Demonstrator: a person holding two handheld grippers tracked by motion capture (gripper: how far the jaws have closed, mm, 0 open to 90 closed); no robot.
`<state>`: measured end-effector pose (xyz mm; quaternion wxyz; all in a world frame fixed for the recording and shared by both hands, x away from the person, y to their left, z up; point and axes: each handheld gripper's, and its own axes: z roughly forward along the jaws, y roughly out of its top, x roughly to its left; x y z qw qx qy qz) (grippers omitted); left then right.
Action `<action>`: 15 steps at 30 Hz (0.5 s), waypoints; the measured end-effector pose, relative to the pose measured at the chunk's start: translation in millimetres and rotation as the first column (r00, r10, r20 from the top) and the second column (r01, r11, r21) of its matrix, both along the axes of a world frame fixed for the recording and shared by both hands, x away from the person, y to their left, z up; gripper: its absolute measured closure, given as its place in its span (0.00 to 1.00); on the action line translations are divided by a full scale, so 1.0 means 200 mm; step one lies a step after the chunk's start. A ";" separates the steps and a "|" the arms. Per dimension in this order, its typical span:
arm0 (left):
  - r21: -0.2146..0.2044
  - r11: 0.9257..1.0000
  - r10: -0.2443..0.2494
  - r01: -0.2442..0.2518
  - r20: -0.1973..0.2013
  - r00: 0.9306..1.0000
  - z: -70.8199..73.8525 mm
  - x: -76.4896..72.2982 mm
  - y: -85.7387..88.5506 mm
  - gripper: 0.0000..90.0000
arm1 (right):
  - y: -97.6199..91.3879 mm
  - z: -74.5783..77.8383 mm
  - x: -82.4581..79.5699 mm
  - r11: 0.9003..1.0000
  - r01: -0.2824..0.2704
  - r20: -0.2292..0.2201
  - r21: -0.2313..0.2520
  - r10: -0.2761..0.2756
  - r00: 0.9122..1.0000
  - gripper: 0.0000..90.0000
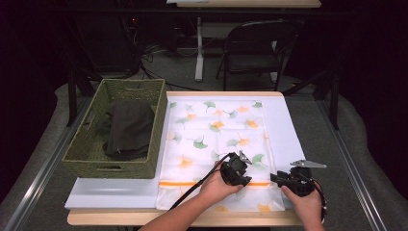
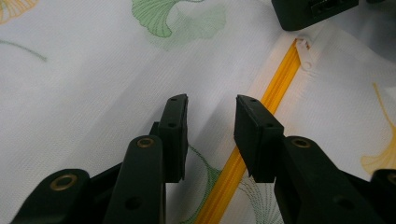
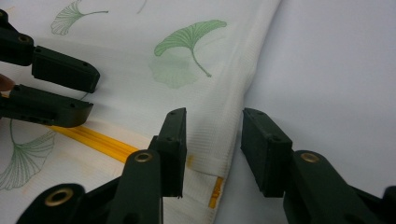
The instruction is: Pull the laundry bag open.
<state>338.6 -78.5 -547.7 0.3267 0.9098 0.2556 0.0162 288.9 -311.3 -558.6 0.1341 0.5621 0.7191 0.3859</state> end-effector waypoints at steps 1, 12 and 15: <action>-0.001 1.000 0.007 -0.007 0.001 1.000 0.00 0.00 0.00 0.72 | 0.00 0.00 0.00 1.000 -0.007 -0.001 -0.007 0.007 1.000 0.69; -0.001 1.000 0.006 -0.006 0.015 1.000 -0.01 -0.01 -0.01 0.74 | 0.04 0.01 0.01 0.998 -0.040 -0.014 -0.054 0.039 0.999 0.88; -0.001 1.000 0.006 -0.006 0.016 1.000 -0.01 -0.01 -0.01 0.74 | 0.04 0.02 0.02 0.998 -0.049 -0.013 -0.038 0.048 0.999 0.95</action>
